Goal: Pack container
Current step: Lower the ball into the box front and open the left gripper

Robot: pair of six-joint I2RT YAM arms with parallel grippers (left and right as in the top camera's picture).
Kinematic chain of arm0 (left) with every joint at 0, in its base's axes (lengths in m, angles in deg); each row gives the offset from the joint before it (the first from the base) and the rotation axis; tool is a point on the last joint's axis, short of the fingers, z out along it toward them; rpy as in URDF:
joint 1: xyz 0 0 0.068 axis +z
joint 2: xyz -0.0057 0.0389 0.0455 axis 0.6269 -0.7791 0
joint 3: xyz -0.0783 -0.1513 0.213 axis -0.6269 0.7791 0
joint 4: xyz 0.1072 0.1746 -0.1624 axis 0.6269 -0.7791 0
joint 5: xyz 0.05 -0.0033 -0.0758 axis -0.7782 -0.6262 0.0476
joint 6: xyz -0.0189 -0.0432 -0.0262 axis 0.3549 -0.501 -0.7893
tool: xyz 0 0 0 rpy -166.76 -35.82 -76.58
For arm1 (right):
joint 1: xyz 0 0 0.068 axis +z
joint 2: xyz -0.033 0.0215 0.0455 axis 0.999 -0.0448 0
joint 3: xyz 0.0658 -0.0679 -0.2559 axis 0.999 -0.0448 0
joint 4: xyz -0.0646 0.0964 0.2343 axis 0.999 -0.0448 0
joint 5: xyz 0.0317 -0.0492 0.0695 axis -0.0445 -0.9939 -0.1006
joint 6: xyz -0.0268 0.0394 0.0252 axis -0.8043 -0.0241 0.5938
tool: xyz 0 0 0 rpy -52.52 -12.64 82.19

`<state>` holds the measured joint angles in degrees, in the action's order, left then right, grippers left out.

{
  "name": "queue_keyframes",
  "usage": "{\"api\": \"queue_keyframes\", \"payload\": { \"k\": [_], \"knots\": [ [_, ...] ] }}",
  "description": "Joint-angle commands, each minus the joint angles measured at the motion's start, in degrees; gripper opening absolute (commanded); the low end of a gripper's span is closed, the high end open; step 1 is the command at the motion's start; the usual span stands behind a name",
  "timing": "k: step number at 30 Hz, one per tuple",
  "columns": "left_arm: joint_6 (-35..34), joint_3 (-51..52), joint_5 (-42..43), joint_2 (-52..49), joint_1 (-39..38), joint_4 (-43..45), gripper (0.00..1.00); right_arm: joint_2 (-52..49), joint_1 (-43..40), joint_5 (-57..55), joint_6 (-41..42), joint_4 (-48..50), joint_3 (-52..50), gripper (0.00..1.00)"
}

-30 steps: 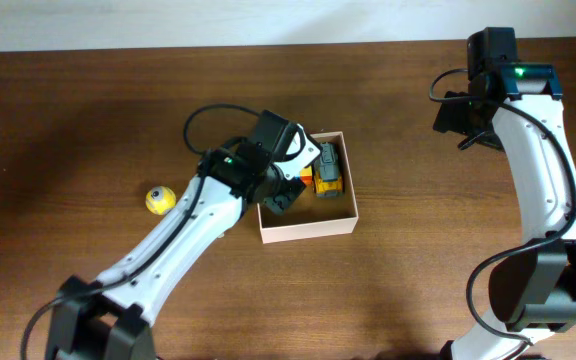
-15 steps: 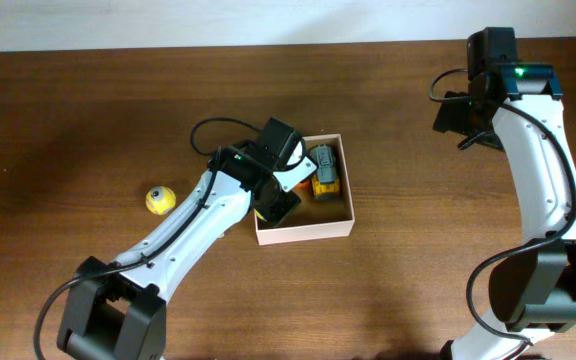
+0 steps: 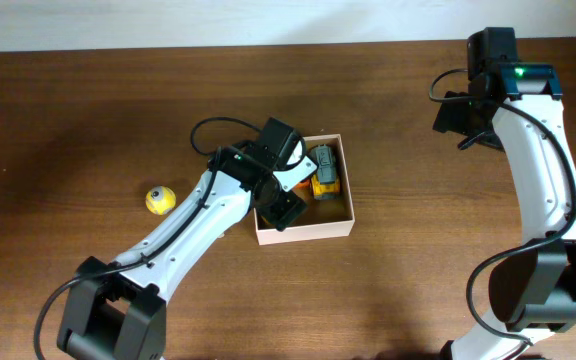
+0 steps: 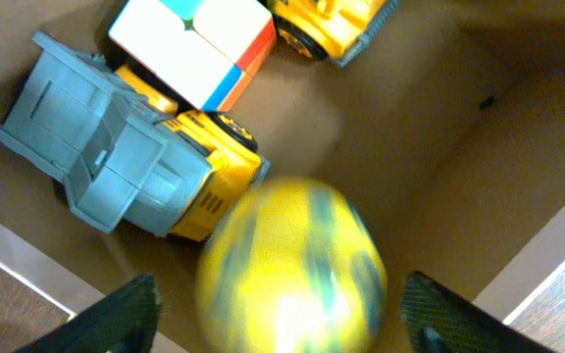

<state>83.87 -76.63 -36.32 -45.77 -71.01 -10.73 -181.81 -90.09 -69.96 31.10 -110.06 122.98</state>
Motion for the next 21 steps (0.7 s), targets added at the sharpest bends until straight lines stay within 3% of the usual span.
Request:
{"api": "queue_keyframes", "payload": {
  "k": [1,12,15,21],
  "knots": [
    [0.48,0.50,0.00,-0.20,-0.02,1.11,0.85,-0.22,-0.04,-0.11,0.70,0.00,-0.52,0.99],
    [0.44,0.15,0.00,-0.13,0.00,5.11,0.86,-0.22,-0.04,-0.11,0.70,0.00,-0.52,0.99],
    [-0.17,-1.79,-0.02,0.11,0.35,4.81,0.95,-0.22,-0.04,-0.13,0.70,0.00,-0.52,0.99],
    [-4.85,-6.03,-0.02,2.80,3.82,4.24,0.99,-0.22,-0.04,-0.13,0.70,0.00,-0.52,0.99]
  ]
}}
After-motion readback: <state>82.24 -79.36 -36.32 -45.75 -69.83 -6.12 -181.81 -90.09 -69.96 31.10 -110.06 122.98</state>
